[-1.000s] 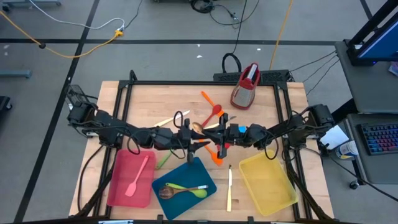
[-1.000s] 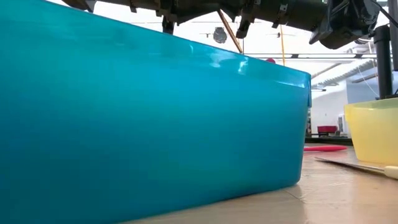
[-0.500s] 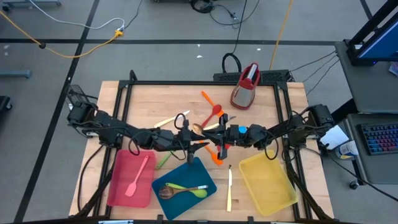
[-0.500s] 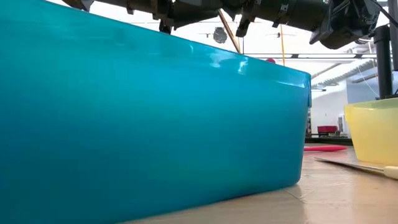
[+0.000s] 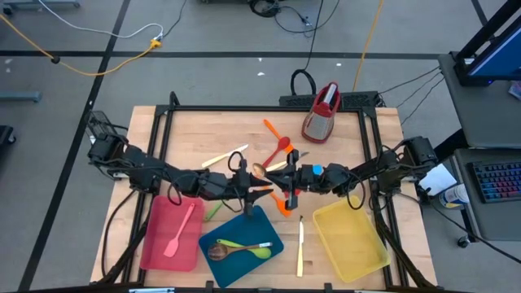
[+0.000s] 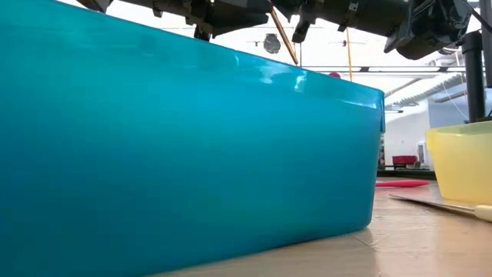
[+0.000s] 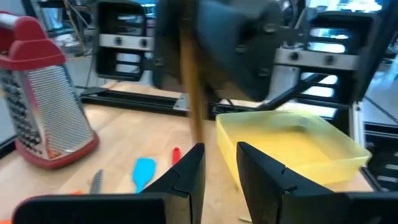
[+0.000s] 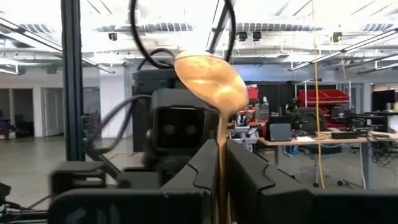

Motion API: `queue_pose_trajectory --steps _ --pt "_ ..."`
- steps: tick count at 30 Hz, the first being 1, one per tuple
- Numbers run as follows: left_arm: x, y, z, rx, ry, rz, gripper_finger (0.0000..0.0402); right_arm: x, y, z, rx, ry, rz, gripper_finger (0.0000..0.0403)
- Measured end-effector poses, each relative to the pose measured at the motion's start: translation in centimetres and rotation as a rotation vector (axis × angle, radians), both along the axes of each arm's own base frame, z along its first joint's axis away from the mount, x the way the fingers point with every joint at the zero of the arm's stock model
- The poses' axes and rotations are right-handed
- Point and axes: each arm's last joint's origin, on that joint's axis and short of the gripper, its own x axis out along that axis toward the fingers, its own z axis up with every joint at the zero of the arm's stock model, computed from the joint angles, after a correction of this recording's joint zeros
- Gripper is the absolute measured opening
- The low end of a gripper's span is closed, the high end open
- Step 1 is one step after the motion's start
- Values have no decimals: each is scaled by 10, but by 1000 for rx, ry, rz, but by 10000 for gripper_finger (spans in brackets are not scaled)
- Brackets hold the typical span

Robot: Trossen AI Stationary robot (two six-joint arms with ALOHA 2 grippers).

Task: Pick & Place Kitchen Items
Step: Put the gold serving spoon into the blue bin

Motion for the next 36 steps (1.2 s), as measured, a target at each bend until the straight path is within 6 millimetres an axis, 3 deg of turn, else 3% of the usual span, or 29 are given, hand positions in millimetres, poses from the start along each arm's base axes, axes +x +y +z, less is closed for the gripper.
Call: queue_pose_trajectory --steps 16,36 --pt "4 16 3 -14 -30 41 97 0 0 0 2 -3 -1 15" --pt "8 29 10 -7 -124 -33 97 0 0 1 2 0 0 15"
